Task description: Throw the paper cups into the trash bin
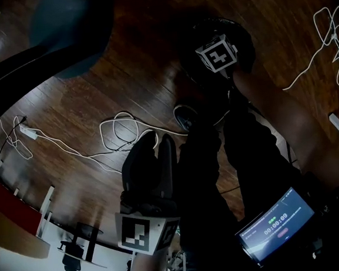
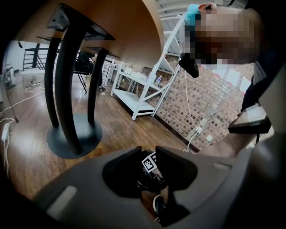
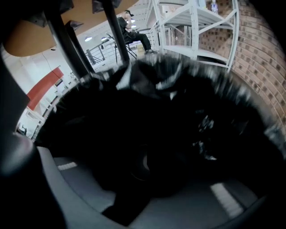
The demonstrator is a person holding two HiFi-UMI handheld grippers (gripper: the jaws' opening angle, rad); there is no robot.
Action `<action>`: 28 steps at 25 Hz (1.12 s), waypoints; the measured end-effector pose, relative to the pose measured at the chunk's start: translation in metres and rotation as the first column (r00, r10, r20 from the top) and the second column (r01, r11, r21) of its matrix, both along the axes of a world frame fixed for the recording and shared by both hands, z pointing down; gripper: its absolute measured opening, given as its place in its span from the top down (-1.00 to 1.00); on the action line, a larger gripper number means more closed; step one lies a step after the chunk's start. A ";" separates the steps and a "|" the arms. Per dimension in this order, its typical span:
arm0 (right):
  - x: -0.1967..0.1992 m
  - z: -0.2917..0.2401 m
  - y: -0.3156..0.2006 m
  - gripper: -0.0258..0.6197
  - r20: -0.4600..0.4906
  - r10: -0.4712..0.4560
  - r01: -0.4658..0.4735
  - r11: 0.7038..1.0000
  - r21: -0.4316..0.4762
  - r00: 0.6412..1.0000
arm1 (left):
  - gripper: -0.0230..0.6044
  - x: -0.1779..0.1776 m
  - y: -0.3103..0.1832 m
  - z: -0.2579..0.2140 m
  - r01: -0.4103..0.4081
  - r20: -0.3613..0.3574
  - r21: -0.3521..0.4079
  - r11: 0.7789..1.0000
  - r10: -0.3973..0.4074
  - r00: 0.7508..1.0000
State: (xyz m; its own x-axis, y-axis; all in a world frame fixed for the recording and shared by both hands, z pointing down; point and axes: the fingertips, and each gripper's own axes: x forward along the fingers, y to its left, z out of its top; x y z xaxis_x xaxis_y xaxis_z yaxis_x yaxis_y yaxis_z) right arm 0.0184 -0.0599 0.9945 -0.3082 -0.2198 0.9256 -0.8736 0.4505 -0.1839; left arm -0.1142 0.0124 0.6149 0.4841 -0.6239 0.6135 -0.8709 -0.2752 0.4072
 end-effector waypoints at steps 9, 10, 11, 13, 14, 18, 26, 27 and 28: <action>-0.007 -0.095 -0.003 0.65 0.106 0.025 -0.025 1.000 -0.005 0.994 | 0.61 0.020 0.007 -0.055 -0.031 0.003 0.004 1.000 0.031 1.000; -0.006 -0.111 0.001 0.65 0.104 0.011 -0.011 1.000 -0.001 0.995 | 0.61 0.024 0.009 -0.066 -0.038 0.006 0.007 0.999 0.038 0.999; -0.005 -0.128 0.005 0.65 0.104 -0.009 0.008 1.000 0.005 0.995 | 0.61 0.027 0.013 -0.079 -0.043 0.011 0.007 0.999 0.042 0.999; -0.001 -0.172 0.017 0.65 0.120 -0.052 0.050 0.999 0.022 0.991 | 0.61 0.035 0.021 -0.111 -0.038 0.023 0.007 0.999 0.038 0.999; 0.003 -0.198 0.026 0.65 0.136 -0.072 0.068 0.997 0.031 0.988 | 0.61 0.038 0.026 -0.129 -0.032 0.032 0.006 0.999 0.032 0.999; 0.033 -0.311 0.067 0.65 0.214 -0.116 0.107 0.993 0.053 0.970 | 0.61 0.046 0.052 -0.191 0.017 0.083 0.008 1.000 -0.018 0.996; 0.068 -0.514 0.108 0.65 0.270 -0.129 0.062 0.968 0.243 0.954 | 0.61 0.075 0.082 -0.288 0.064 0.018 0.073 0.995 -0.065 0.998; 0.071 -0.532 0.126 0.65 0.275 -0.116 0.043 0.965 0.259 0.955 | 0.61 0.075 0.096 -0.299 0.063 0.007 0.072 0.995 -0.063 0.998; 0.074 -0.548 0.141 0.66 0.280 -0.100 0.019 0.961 0.276 0.955 | 0.61 0.074 0.110 -0.307 0.060 -0.003 0.079 0.995 -0.060 0.998</action>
State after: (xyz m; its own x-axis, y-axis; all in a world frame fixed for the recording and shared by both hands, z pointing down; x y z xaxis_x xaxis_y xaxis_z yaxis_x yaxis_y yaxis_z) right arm 0.0927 0.0813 0.4462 -0.5732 -0.4198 0.7037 -0.7708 0.5676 -0.2892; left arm -0.0404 0.1226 0.3075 0.4449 -0.6983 0.5607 -0.8864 -0.2542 0.3868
